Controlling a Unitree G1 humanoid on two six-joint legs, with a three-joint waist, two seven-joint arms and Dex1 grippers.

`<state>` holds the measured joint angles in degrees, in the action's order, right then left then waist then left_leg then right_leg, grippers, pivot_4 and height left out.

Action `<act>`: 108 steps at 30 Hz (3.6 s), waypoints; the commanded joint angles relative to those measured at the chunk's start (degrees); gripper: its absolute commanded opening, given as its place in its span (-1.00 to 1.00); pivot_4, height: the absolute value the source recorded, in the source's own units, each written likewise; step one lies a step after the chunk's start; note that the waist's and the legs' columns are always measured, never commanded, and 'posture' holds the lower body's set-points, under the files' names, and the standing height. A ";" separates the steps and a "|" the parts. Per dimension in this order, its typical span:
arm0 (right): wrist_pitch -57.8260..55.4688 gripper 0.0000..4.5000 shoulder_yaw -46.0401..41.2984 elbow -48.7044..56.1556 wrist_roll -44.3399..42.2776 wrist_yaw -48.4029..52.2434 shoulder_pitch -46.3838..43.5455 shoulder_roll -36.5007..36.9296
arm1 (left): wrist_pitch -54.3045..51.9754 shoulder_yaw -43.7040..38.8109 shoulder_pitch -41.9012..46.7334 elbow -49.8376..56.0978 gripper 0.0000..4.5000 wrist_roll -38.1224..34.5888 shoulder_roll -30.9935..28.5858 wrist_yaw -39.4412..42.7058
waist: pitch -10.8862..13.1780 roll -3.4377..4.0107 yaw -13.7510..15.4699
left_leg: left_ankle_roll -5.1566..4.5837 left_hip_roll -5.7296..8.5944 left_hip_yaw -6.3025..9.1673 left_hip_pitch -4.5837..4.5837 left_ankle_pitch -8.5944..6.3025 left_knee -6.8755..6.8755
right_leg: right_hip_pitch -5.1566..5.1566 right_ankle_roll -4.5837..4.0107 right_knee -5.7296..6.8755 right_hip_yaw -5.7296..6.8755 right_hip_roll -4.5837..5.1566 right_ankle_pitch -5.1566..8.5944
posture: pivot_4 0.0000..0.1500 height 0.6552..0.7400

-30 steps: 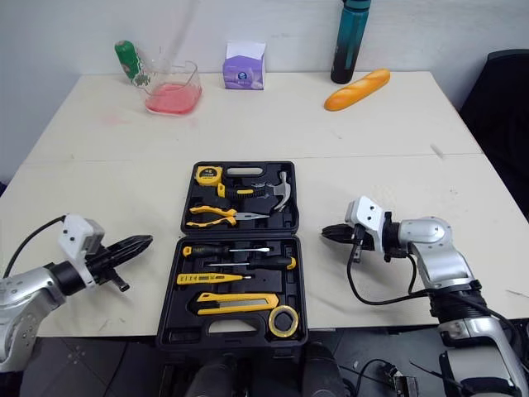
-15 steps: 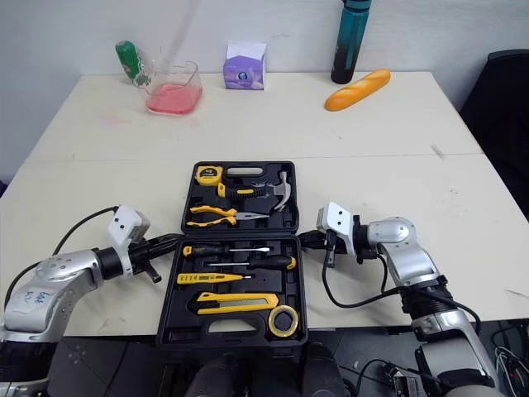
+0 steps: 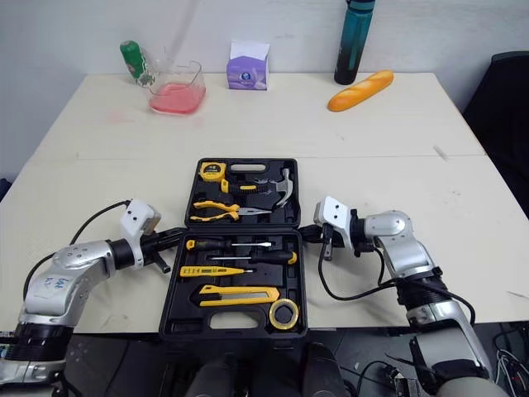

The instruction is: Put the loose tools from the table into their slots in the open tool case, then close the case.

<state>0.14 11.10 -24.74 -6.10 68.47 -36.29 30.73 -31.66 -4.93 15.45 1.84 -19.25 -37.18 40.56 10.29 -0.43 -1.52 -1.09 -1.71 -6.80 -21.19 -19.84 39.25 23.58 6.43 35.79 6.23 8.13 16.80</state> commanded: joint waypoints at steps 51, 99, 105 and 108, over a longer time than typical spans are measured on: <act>-80.61 0.98 -5.38 9.36 -12.75 -23.99 -26.47 -0.65 | -44.67 -2.92 30.08 -5.36 1.00 -10.13 -6.15 -16.53 | 0.05 0.01 -0.09 | 0.09 0.04 -0.02 -0.25 0.05 -0.07 | 0.23 0.02 -0.04 0.03 -0.15 -0.01 | 1.00 1.00; -79.72 0.40 -7.21 5.80 -12.79 -41.03 -23.59 -8.60 | -39.98 5.60 36.93 -19.06 0.60 1.09 1.52 -13.72 | 0.04 0.00 -0.11 | 0.23 -0.03 -0.09 -0.27 0.12 -0.06 | 0.35 0.02 0.06 -0.19 -0.42 -0.01 | 1.00 1.00; -81.87 -0.94 -10.58 3.88 -13.36 -43.09 -23.55 -11.30 | -40.19 7.17 36.82 -18.10 -0.58 1.64 2.43 -12.71 | 0.00 -0.06 -0.14 | 0.25 -0.05 -0.07 -0.22 0.16 -0.02 | 0.32 0.01 0.15 -0.22 -0.42 -0.02 | 1.00 1.00; -83.19 -1.00 -12.85 3.77 -13.49 -44.53 -23.40 -12.62 | -40.53 6.50 36.31 -17.64 -0.91 1.51 3.06 -13.09 | -0.01 -0.07 -0.14 | 0.25 -0.11 -0.06 -0.08 0.16 -0.03 | 0.19 0.01 0.15 -0.24 -0.42 -0.02 | 1.00 1.00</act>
<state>-81.48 -0.71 -20.35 -19.81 25.32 -60.40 18.69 -72.44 1.81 51.71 -16.71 -18.80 -34.17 28.20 10.28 -0.50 -1.66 -0.84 -1.82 -6.86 -21.27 -19.68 39.22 23.77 6.44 35.94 5.99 7.71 16.78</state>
